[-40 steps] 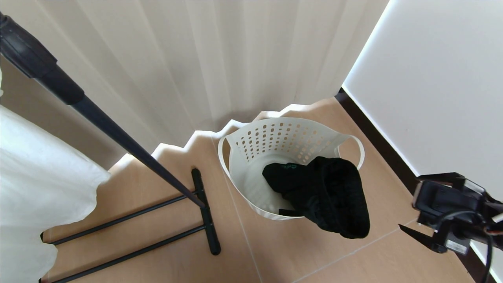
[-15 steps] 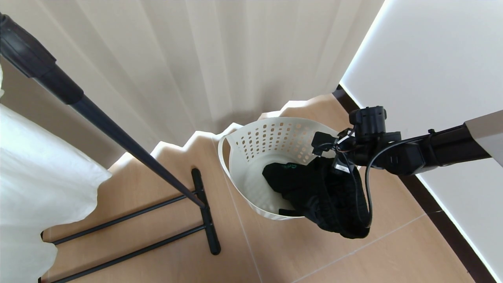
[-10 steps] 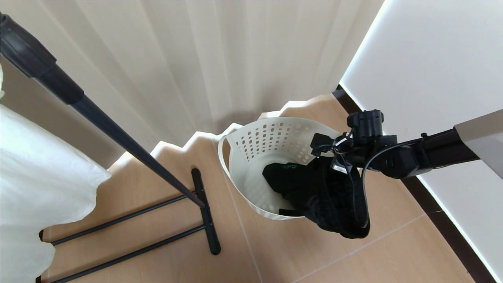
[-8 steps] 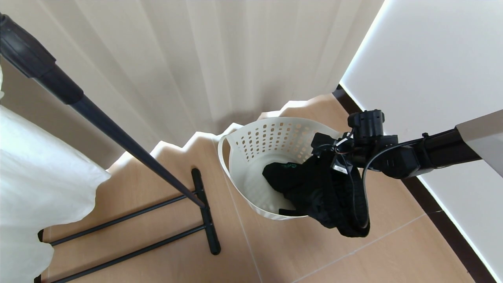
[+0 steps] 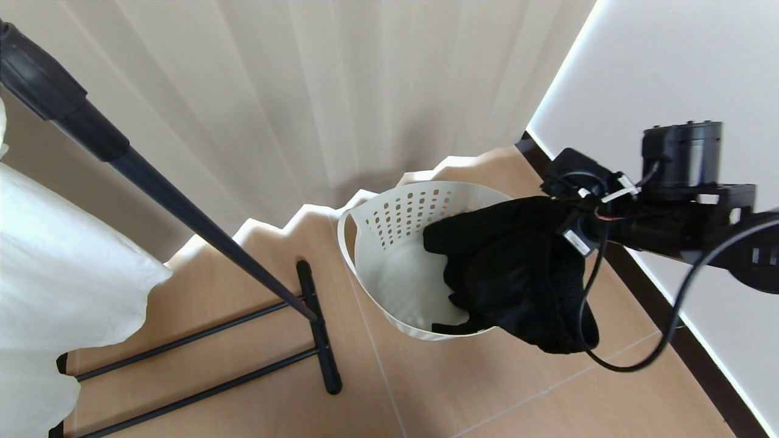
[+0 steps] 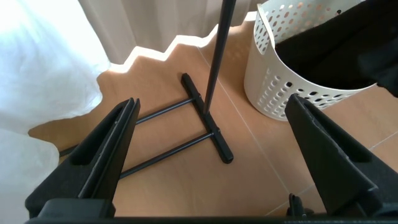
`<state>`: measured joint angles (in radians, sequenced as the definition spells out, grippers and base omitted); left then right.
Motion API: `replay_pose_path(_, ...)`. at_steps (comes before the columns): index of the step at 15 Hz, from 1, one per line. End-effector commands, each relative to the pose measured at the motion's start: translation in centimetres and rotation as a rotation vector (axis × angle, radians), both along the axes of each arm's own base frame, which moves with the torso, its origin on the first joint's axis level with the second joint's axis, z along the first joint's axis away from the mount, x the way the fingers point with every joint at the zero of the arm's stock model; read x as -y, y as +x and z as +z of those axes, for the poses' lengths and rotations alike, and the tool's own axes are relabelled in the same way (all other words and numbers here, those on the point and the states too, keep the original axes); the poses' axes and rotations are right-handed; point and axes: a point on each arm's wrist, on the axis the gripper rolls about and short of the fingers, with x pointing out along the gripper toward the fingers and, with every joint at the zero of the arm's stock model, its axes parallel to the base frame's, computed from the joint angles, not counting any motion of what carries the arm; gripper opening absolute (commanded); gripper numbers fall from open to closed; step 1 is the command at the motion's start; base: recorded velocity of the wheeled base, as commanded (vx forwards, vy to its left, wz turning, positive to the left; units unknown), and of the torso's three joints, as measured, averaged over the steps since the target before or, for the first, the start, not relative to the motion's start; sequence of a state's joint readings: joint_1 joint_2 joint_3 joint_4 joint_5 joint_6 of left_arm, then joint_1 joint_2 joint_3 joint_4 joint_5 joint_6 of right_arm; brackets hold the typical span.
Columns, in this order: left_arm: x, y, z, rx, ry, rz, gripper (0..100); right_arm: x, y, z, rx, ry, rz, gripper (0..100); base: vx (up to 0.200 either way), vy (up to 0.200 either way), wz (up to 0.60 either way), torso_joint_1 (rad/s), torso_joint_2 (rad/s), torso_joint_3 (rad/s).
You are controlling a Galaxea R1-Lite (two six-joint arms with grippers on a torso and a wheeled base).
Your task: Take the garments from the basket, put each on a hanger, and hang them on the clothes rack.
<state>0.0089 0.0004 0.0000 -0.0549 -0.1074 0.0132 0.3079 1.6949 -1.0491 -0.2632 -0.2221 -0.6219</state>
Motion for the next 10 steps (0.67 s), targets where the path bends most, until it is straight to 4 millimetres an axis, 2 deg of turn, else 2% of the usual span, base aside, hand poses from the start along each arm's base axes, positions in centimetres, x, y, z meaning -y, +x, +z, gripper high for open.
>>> replay_pose_path(1, 0.0, 0.0, 0.0, -0.001, 0.001, 0.000, 100, 1.1, -8.5, 3.0, 0.091, 0.199, 0.013, 0, 0.000, 0.000, 0.00, 0.000, 0.00, 0.000)
replay_pose_path(2, 0.0, 0.0, 0.0, 0.000, 0.010, -0.002, 100, 1.9, -11.0, 3.2, 0.111, 0.291, 0.008, 0, 0.000, 0.000, 0.00, 0.000, 0.00, 0.000)
replay_pose_path(3, 0.0, 0.0, 0.0, 0.000, 0.011, -0.002, 100, 2.1, -12.2, 3.4, 0.121, 0.344, 0.025, 0, 0.000, 0.000, 0.00, 0.000, 0.00, 0.000)
replay_pose_path(4, 0.0, 0.0, 0.0, 0.000, 0.010, -0.004, 100, 2.4, -14.2, 3.9, 0.119, 0.462, 0.079, 0, 0.000, 0.000, 0.00, 0.000, 0.00, 0.000)
replay_pose_path(5, 0.0, 0.0, 0.0, 0.000, 0.010, -0.005, 100, 2.4, -15.0, 4.0, 0.115, 0.502, 0.105, 0, 0.000, 0.000, 0.00, 0.000, 0.00, 0.000)
replay_pose_path(10, 0.0, 0.0, 0.0, 0.000, 0.010, -0.007, 100, 2.4, -14.9, 3.9, 0.117, 0.505, 0.105, 0, 0.000, 0.000, 0.00, 0.000, 0.00, 0.020)
